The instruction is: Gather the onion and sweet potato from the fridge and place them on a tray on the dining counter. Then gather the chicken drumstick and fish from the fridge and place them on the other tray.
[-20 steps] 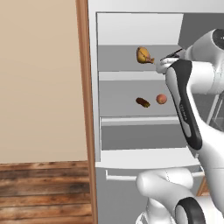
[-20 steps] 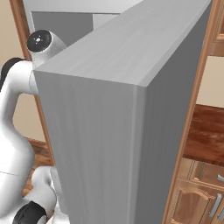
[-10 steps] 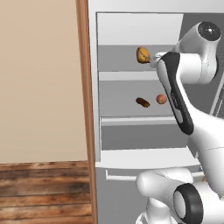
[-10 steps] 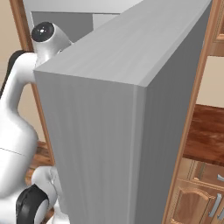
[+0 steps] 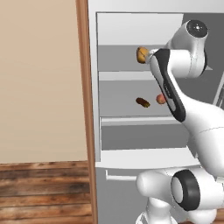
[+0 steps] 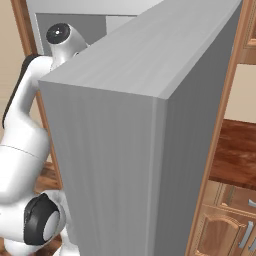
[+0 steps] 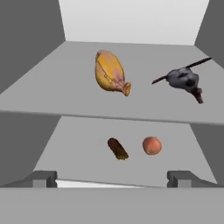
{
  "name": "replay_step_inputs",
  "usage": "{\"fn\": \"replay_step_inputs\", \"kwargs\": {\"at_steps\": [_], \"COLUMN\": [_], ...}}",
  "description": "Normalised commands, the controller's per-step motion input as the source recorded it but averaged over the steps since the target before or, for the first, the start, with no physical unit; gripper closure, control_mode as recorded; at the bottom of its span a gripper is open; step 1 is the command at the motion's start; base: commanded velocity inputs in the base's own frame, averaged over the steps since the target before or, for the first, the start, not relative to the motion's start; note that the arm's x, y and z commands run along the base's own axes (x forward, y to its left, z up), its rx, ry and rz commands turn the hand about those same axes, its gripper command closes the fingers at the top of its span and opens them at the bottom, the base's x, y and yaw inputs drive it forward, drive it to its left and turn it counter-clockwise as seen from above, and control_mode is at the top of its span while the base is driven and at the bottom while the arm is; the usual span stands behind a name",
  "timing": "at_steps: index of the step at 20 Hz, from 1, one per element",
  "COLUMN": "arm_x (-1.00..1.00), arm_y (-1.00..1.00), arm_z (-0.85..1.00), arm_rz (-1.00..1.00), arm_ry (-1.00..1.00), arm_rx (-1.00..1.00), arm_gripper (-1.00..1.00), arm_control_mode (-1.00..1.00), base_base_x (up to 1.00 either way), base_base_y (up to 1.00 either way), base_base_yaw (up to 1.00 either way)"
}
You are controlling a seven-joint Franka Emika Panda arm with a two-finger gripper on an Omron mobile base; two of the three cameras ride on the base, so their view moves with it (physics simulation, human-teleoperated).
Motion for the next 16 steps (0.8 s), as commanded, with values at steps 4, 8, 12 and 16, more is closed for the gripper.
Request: {"fn": "replay_step_inputs", "kwargs": {"at_steps": [4, 8, 12, 16], "arm_x": [0.39, 0.34, 0.28, 0.22], "arm_y": [0.00, 0.00, 0.00, 0.00], "arm_z": [0.00, 0.00, 0.00, -0.04], "arm_rz": [0.01, 0.00, 0.00, 0.00], "arm_ry": [0.00, 0.01, 0.00, 0.00], "arm_rx": [-0.02, 0.00, 0.00, 0.00], "arm_gripper": [-1.00, -1.00, -1.00, -1.00], "arm_control_mode": [-1.00, -1.00, -1.00, -1.00], "base_base_x": [0.00, 0.00, 0.00, 0.00], "base_base_y": [0.00, 0.00, 0.00, 0.00], "base_base_yaw": [0.00, 0.00, 0.00, 0.00]}}
